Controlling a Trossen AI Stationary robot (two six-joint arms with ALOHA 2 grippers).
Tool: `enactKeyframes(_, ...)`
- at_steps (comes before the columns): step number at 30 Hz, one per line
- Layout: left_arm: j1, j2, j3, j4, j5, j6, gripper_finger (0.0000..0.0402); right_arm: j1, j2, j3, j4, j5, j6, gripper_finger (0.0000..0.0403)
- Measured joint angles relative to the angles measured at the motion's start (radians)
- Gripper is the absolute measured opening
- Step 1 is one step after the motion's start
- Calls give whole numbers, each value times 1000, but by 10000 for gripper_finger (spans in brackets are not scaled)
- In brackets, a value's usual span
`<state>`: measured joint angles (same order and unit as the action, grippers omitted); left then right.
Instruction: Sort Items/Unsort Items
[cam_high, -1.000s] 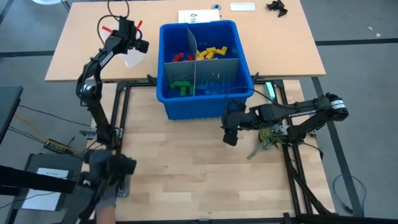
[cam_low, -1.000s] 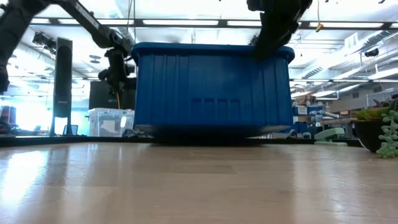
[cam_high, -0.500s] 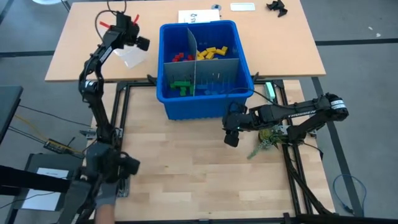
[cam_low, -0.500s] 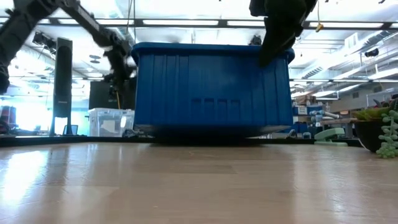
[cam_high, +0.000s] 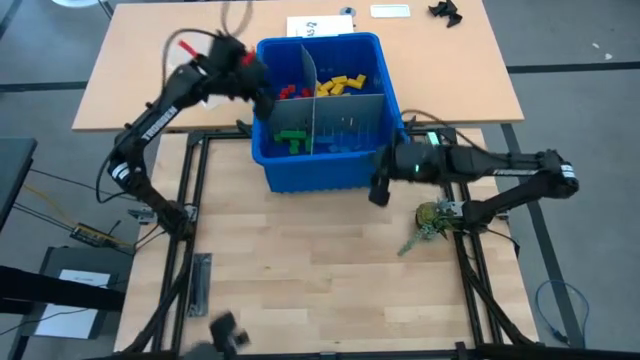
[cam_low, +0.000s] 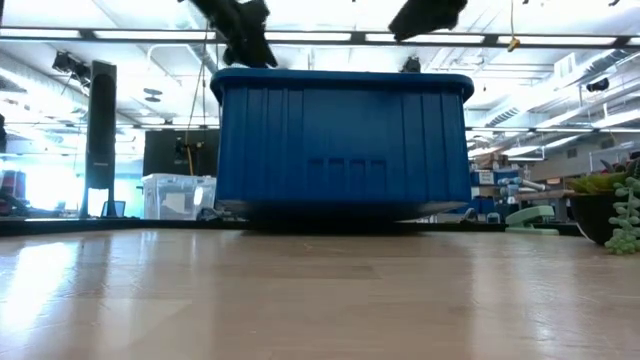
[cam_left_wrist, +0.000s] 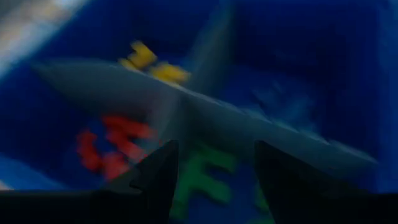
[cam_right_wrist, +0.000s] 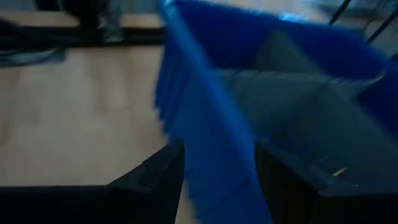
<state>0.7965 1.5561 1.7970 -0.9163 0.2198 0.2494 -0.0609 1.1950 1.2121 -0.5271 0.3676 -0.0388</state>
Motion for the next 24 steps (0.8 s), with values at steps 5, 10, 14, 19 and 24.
enactKeyframes(5, -103, 17, -89, -41, -56, -36, 218, -222, 37, 0, 92, -139, -64, 189)
enactKeyframes(10, -151, 14, -179, -16, -76, -60, 218, -352, 90, 0, 1, -183, -96, 180)
enactKeyframes(14, -210, 15, -241, -26, -76, -58, 218, -343, 96, 1, -92, -273, -151, 169)
enactKeyframes(19, -291, 5, -251, -30, -75, -72, 218, -279, 84, 1, -154, -345, -84, 157)
enactKeyframes(24, -374, 7, -251, -61, -77, -119, 218, -193, 96, -3, -190, -360, -7, 156)
